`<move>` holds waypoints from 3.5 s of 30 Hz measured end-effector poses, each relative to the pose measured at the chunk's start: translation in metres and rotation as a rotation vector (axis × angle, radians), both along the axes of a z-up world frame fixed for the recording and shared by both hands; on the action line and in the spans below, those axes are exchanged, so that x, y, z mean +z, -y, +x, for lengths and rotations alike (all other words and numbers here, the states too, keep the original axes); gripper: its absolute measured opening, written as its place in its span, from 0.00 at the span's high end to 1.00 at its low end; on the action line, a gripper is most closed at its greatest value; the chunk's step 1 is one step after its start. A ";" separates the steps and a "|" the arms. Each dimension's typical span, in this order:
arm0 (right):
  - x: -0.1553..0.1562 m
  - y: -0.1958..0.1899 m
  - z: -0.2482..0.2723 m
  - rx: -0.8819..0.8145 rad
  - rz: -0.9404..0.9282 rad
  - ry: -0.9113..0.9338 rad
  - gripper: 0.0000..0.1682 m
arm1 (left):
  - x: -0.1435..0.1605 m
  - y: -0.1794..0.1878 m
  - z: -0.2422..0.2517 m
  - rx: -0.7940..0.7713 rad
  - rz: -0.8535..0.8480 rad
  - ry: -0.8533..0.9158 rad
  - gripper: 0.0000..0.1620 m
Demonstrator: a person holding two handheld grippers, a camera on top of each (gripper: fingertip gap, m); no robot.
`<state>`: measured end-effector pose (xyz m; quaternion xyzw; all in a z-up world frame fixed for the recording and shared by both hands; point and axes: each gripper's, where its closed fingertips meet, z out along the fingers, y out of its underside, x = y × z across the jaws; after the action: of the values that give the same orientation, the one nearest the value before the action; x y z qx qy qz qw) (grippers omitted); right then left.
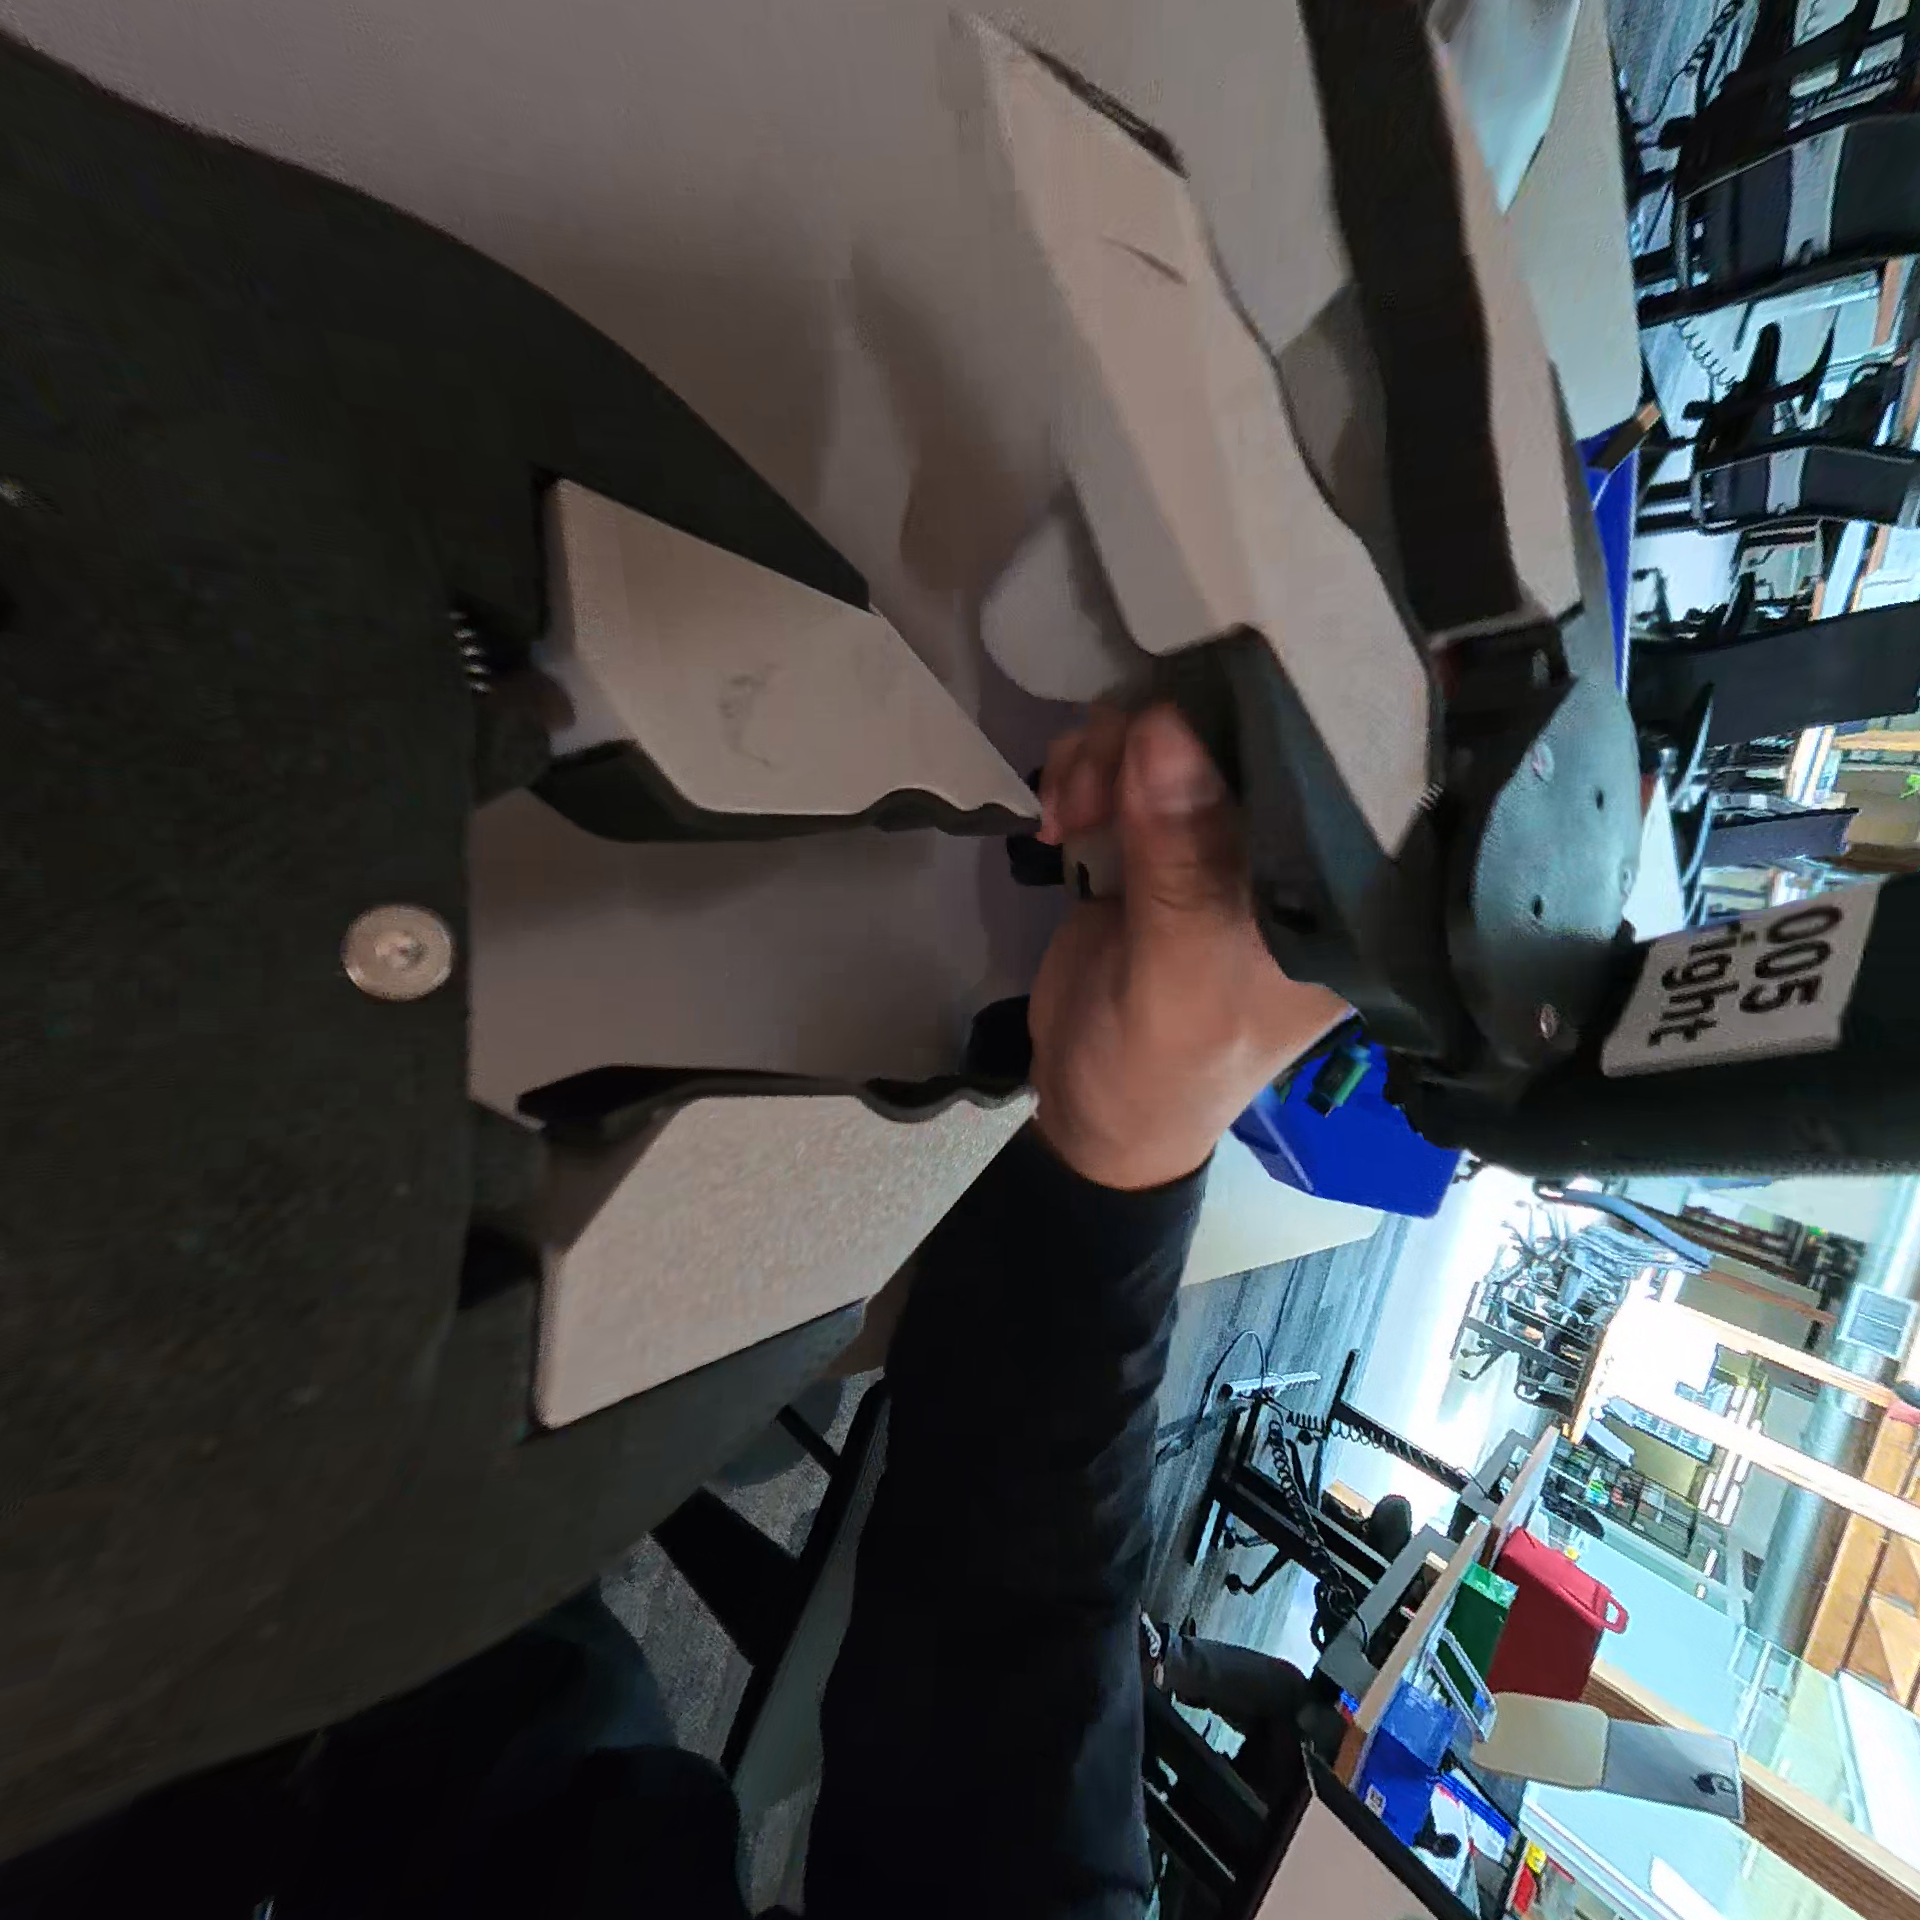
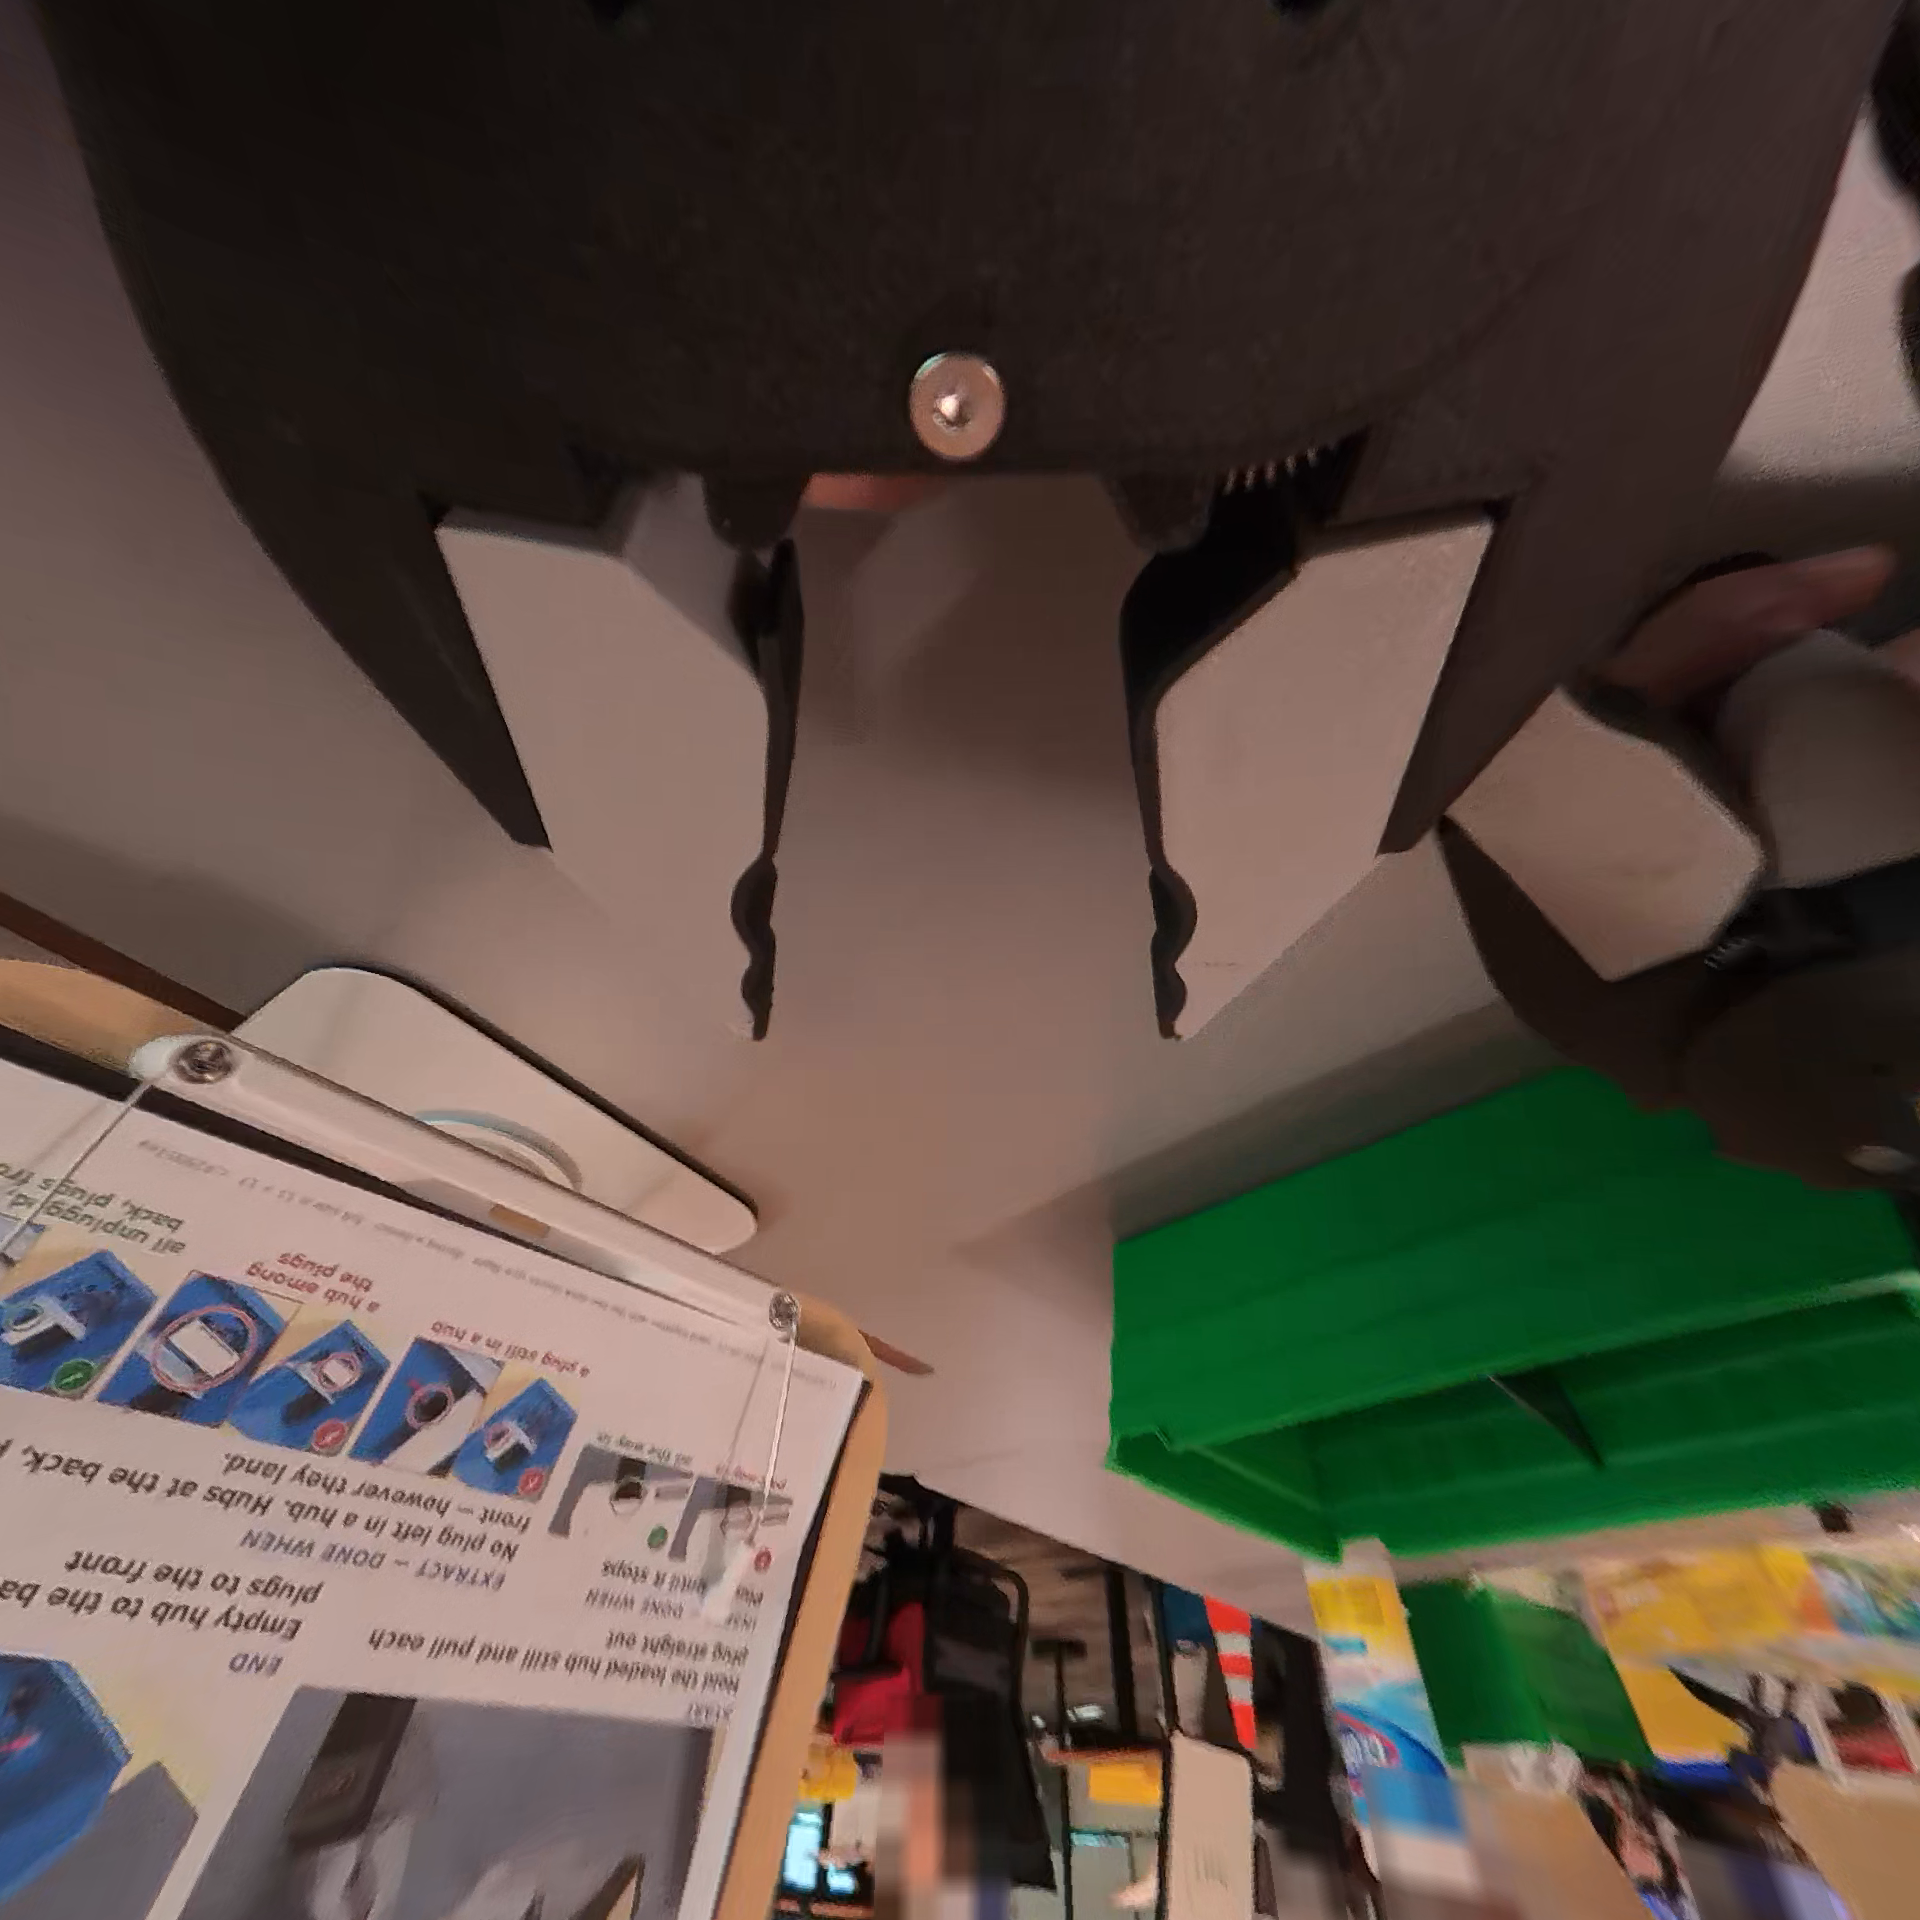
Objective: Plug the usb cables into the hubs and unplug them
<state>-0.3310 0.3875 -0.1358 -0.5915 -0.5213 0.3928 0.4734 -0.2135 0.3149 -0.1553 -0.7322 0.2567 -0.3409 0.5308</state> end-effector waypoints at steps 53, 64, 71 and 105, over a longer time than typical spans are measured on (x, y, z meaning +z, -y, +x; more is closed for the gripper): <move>-0.016 0.010 -0.004 -0.080 0.138 0.085 0.52 | -0.042 0.195 -0.330 1.014 -0.222 -0.561 0.98; 0.015 0.006 0.030 -0.238 0.255 -0.062 0.52 | 0.002 0.210 -0.330 1.098 -0.139 -0.601 0.98; 0.026 0.012 0.140 -0.472 0.224 0.021 0.75 | 0.069 0.219 -0.318 1.151 0.077 -0.616 0.98; -0.047 0.105 0.063 -0.402 0.128 0.299 0.88 | 0.109 0.214 -0.309 1.150 0.249 -0.573 0.98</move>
<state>-0.2681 0.2820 -0.1828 -0.7033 -0.4813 0.1653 0.4963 -0.5228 0.1010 -0.0460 -0.7477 -0.0072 0.2380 0.6198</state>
